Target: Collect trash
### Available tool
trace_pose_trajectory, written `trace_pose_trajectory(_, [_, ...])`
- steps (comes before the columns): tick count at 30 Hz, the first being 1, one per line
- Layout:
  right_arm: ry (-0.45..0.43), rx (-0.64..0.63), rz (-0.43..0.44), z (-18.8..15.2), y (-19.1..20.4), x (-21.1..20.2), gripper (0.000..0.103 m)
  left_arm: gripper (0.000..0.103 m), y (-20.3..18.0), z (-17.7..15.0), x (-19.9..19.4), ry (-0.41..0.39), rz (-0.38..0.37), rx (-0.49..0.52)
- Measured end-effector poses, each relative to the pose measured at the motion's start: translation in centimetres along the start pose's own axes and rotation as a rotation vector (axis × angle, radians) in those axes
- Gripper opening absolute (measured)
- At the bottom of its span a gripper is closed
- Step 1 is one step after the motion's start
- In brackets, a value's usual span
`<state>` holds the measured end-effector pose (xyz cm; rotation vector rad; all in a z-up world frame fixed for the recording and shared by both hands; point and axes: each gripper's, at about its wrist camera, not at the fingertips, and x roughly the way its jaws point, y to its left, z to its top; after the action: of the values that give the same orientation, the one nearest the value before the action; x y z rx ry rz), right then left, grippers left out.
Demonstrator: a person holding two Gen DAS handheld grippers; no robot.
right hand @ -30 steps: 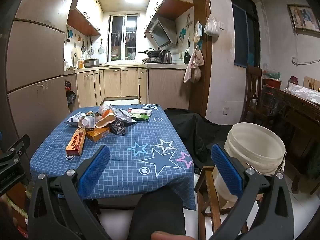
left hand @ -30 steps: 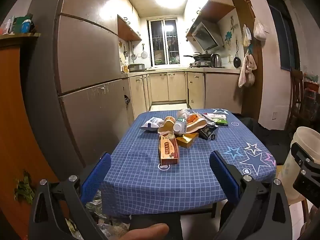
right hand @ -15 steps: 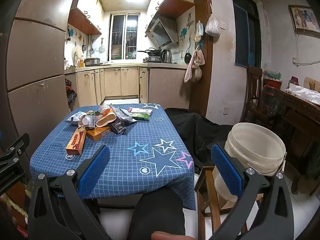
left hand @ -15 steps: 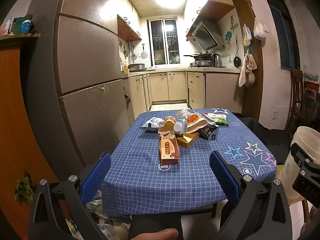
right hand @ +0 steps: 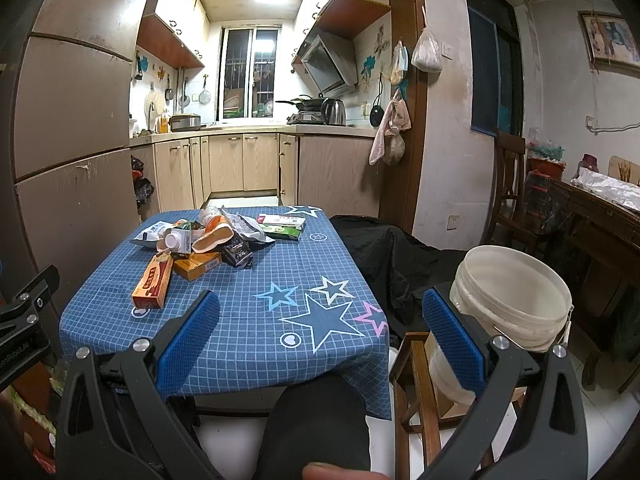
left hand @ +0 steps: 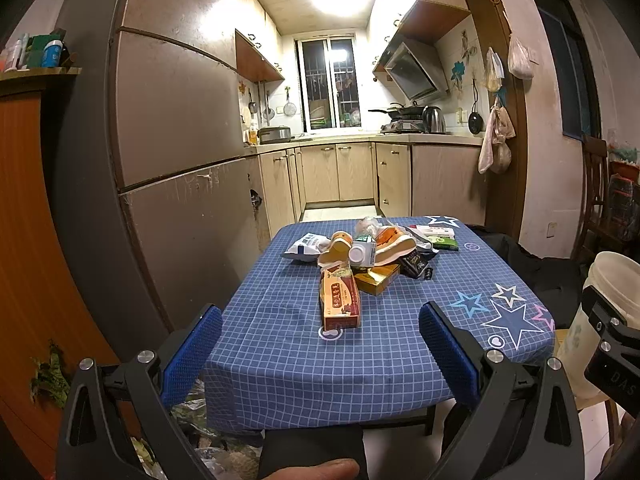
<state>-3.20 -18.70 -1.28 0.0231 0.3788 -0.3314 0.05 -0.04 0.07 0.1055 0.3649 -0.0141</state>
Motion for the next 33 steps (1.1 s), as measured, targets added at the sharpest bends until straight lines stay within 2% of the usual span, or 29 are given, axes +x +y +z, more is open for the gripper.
trace_pose_trajectory(33, [0.011,0.007,0.001,-0.13,0.14,0.02,0.098,0.098,0.46,-0.38,0.47,0.007,0.020,0.002])
